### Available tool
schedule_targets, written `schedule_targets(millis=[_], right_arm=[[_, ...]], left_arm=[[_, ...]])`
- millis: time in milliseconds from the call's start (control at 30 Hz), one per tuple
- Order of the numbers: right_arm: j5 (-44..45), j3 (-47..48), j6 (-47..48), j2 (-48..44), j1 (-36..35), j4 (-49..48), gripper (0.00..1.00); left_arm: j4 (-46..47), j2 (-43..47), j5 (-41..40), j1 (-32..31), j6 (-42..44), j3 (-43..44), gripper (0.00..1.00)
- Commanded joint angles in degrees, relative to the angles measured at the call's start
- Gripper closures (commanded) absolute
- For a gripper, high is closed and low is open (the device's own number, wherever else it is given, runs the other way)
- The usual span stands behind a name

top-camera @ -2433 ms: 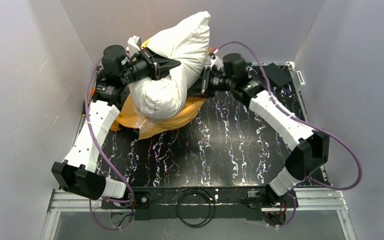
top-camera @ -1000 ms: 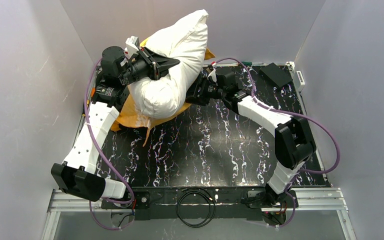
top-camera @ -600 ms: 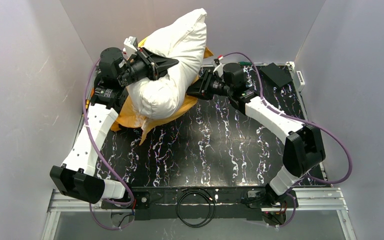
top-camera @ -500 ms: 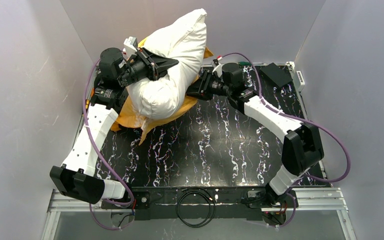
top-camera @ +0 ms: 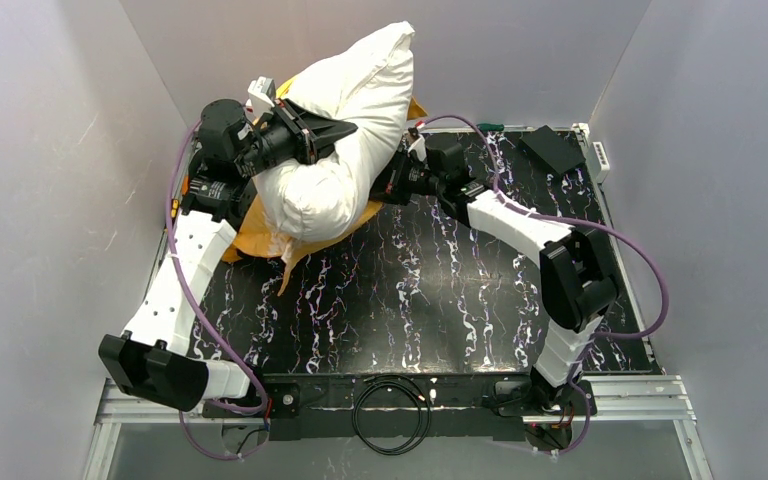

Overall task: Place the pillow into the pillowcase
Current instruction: Stuff the pillow into the pillowcase.

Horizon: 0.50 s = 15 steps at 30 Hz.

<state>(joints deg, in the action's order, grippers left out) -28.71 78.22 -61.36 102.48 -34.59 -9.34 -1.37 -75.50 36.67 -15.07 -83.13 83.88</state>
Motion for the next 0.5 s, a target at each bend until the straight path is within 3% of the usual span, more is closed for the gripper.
schedule_targets(millis=[0,100,300,467], right_arm=[[-3.6,1.9,1.0,-1.7,-0.2,-6.7,0.99],[-4.8,-4.7,4.0,-9.8,1.8,-2.5,0.99],[-13.4,-23.3,0.7,-28.0,11.5,-6.0,0.99],[-21.8,-29.3,-0.6,-33.8,14.7,-8.5,0.99]], left_arm=[[0.0,4.1,-0.7,0.7,0.2,0.9,1.00],[-10.7,4.1,-1.2,1.1,6.4,3.7,1.00],[-37.4,2.2,-8.4,2.0,20.5,11.3,1.00],[-46.2,-0.6,-10.0,2.0,25.3,13.7,1.00]])
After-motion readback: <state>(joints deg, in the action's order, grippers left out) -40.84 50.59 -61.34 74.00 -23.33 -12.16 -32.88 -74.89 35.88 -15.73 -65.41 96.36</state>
